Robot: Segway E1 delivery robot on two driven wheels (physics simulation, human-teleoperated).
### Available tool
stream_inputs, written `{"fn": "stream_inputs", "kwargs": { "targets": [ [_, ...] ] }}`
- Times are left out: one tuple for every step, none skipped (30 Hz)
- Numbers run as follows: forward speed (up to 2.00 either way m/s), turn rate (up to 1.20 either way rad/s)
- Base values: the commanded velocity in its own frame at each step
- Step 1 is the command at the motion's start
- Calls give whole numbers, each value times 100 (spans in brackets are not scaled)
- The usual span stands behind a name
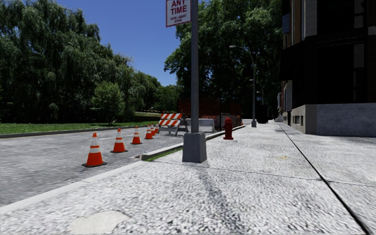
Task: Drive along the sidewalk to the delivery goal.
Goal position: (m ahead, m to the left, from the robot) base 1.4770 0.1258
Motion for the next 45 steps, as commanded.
{"fn": "stream_inputs", "kwargs": {
  "targets": [
    [155, 0],
    [155, 0],
    [155, 0],
    [155, 0],
    [155, 0],
    [155, -5],
    [155, -14],
    [155, -16],
    [155, -16],
    [155, -17],
    [155, -18],
    [155, -22],
    [155, -22],
    [155, -31],
    [155, -38],
    [155, -42],
    [155, -43],
    [155, -43],
    [155, -43],
    [155, -43],
    [154, -43],
    [154, -43],
    [152, -43],
    [151, -43],
    [149, -43],
    [147, -43],
    [147, -43],
    [144, -43],
    [141, -43],
    [136, -43],
    [136, -43],
    [127, -43],
    [109, -28],
    [72, -1],
    [72, -1],
    [40, 0],
    [4, 0],
    [0, 0],
    [0, 0],
    [0, 0],
    [0, 0],
    [0, 0],
    [0, 0],
    [0, 0],
    [0, 0]
  ]
}}
